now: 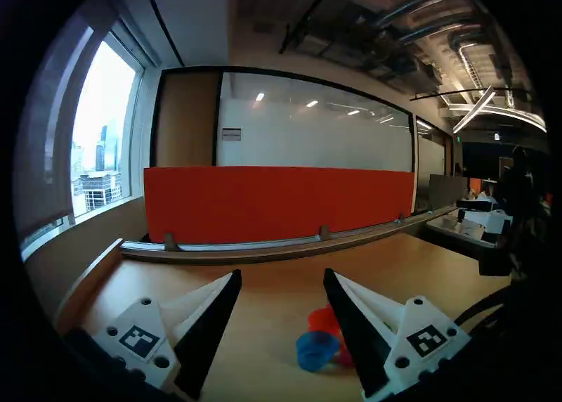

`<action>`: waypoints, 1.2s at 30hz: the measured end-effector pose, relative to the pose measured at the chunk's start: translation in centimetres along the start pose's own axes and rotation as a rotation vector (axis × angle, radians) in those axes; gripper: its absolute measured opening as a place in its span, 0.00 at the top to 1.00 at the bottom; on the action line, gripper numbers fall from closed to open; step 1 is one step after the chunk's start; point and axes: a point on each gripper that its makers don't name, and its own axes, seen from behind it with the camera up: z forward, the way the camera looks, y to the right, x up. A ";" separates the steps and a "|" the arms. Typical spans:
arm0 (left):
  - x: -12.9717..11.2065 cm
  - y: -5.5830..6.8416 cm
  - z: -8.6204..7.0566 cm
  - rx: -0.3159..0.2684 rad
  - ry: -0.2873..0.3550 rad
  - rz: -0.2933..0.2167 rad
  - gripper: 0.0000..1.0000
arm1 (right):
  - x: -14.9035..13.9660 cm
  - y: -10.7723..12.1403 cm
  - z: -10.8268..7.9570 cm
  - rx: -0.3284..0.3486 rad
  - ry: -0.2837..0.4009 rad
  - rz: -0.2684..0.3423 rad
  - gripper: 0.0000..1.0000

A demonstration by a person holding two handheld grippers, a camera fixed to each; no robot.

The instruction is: Pour water

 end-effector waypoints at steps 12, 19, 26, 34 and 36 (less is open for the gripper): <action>2.0 1.6 -0.3 -0.087 0.023 0.003 0.14 | 0.2 -2.4 0.4 0.128 -0.017 0.048 0.01; 1.7 2.1 -0.2 -0.127 0.009 -0.006 0.14 | -0.1 -3.6 0.8 0.180 -0.037 0.051 0.01; 1.0 2.4 0.2 -0.153 -0.010 0.014 0.14 | -0.4 -4.9 0.9 0.234 -0.062 0.035 0.01; -0.1 3.0 0.8 -0.200 -0.055 0.034 0.14 | -0.8 -5.3 1.4 0.275 -0.097 0.025 0.01; -0.3 3.1 0.9 -0.212 -0.064 0.046 0.14 | -1.0 -5.4 1.5 0.285 -0.109 0.013 0.01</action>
